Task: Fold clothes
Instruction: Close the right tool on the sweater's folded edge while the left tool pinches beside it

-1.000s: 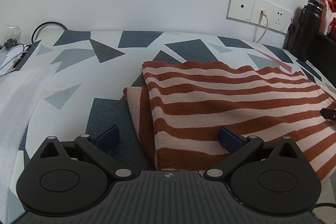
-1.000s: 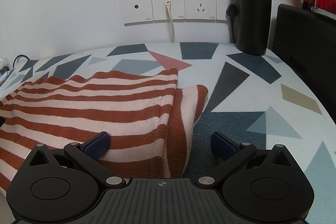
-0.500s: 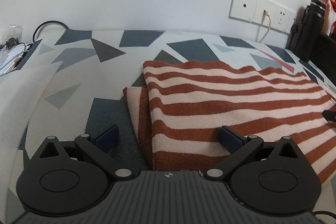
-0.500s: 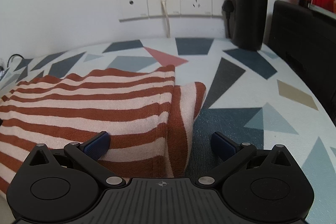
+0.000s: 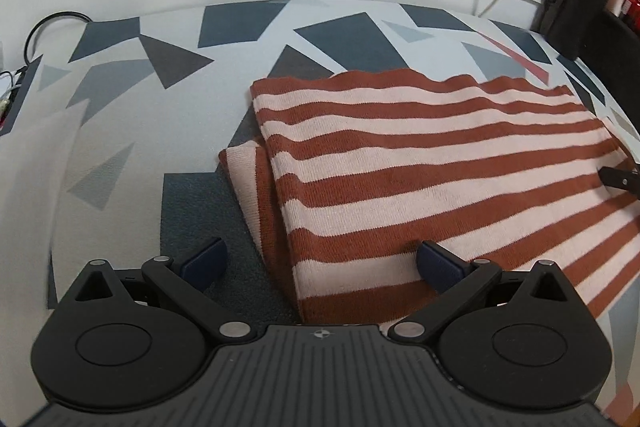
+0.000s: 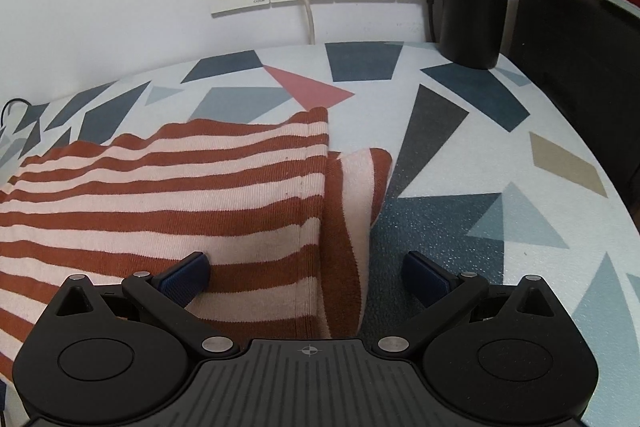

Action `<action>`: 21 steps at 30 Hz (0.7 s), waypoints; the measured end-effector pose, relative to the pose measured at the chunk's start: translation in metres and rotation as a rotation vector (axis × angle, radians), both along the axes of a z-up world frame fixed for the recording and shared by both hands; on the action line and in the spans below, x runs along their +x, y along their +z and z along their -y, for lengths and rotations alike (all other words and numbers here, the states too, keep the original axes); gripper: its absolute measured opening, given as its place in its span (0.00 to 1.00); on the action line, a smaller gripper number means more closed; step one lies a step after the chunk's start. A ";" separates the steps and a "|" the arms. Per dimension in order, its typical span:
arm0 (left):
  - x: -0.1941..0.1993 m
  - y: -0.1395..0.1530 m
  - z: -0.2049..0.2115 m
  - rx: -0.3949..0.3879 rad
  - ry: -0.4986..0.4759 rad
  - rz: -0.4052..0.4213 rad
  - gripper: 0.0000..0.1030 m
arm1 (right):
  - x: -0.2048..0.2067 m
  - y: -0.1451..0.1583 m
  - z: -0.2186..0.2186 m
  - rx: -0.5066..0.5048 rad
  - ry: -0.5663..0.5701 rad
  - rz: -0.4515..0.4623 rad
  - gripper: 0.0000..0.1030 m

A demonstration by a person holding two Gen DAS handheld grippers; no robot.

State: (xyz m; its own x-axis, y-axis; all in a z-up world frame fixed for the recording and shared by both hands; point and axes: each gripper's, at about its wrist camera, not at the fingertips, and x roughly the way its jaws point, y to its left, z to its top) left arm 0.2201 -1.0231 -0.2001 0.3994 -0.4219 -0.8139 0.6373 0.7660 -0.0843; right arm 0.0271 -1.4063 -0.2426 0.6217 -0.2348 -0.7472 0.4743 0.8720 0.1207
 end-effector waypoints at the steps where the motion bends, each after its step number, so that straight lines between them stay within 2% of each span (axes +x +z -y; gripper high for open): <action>1: 0.000 0.000 -0.001 -0.004 -0.001 0.005 1.00 | 0.001 0.001 0.001 0.003 0.008 -0.005 0.99; 4: 0.001 0.000 -0.002 -0.012 -0.010 0.011 1.00 | 0.002 0.002 0.006 0.027 0.025 -0.005 0.99; 10: 0.006 0.004 -0.011 -0.005 -0.102 -0.032 1.00 | 0.000 0.007 0.017 0.092 0.072 -0.019 0.99; 14: 0.005 0.005 -0.005 0.019 -0.062 -0.047 1.00 | -0.008 0.009 0.025 0.137 0.035 0.010 0.94; 17: 0.005 0.005 0.000 0.029 -0.019 -0.059 0.99 | -0.012 0.011 0.024 0.105 0.020 0.007 0.73; 18: 0.005 0.005 0.001 0.033 -0.010 -0.067 0.99 | -0.014 0.012 0.024 0.095 0.031 0.011 0.56; 19: 0.006 0.006 0.004 0.040 -0.007 -0.079 0.97 | -0.015 0.012 0.026 0.133 0.058 0.032 0.38; 20: 0.007 0.008 0.006 0.044 -0.006 -0.089 0.92 | -0.016 0.012 0.029 0.184 0.057 0.047 0.37; 21: 0.006 0.010 0.007 0.044 -0.013 -0.096 0.84 | -0.016 0.012 0.030 0.191 0.055 0.045 0.36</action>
State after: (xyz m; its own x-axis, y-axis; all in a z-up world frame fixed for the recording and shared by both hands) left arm 0.2260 -1.0303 -0.1899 0.3139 -0.3897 -0.8658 0.6377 0.7621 -0.1118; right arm 0.0113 -1.4361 -0.2304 0.6637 -0.0562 -0.7459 0.4172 0.8555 0.3067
